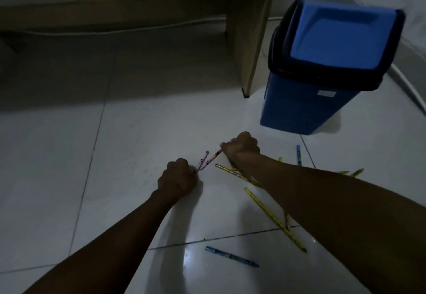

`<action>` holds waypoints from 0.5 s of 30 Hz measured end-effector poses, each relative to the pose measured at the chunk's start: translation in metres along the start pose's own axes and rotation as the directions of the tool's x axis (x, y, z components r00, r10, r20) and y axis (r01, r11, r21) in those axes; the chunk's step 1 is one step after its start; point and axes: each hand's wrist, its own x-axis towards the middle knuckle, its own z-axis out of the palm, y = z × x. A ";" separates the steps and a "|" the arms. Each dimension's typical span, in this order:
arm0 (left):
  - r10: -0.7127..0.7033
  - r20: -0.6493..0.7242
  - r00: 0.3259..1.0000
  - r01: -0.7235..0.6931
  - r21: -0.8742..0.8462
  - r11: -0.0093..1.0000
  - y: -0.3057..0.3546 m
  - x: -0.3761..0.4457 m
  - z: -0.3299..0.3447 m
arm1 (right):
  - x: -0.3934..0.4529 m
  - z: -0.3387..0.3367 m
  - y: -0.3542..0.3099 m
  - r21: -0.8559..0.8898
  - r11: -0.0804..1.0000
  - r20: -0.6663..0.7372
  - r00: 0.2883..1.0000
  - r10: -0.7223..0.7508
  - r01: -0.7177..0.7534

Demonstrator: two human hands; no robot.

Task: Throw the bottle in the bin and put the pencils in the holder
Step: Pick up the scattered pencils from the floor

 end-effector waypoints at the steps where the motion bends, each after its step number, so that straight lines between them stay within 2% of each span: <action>1: -0.013 -0.008 1.000 0.013 -0.015 1.000 -0.002 0.001 -0.002 | 0.001 0.003 -0.001 0.022 0.999 0.014 1.000 0.028 -0.029; 3: -0.020 -0.056 0.998 0.017 -0.056 0.998 -0.007 0.000 -0.010 | 0.001 0.007 -0.003 0.023 0.999 0.025 0.999 0.048 -0.049; 6: 0.032 -0.188 0.982 -0.061 -0.150 0.987 -0.013 -0.004 -0.025 | 0.007 0.016 -0.005 -0.009 1.000 0.010 1.000 0.028 -0.028; 8: -0.017 -0.245 0.969 -0.073 -0.351 0.934 -0.015 -0.008 -0.034 | 0.010 0.021 -0.007 0.063 0.997 0.036 0.999 0.041 -0.043; 9: -0.058 -0.235 0.970 -0.070 -0.501 0.863 -0.012 -0.008 -0.040 | 0.010 0.019 -0.009 0.113 0.992 0.049 0.997 0.053 -0.058; 11: -0.124 -0.181 0.976 -0.054 -0.749 0.660 -0.006 -0.011 -0.050 | 0.008 0.014 -0.013 0.211 0.975 0.069 0.996 0.062 -0.075; 13: -0.155 -0.149 0.977 -0.053 -0.866 0.497 -0.001 -0.012 -0.061 | 0.005 0.004 -0.018 0.314 0.946 0.098 0.994 0.050 -0.079; 15: -0.144 -0.136 0.980 -0.069 -0.916 0.396 0.006 -0.013 -0.066 | 0.003 -0.008 -0.021 0.436 0.895 0.115 0.992 0.047 -0.093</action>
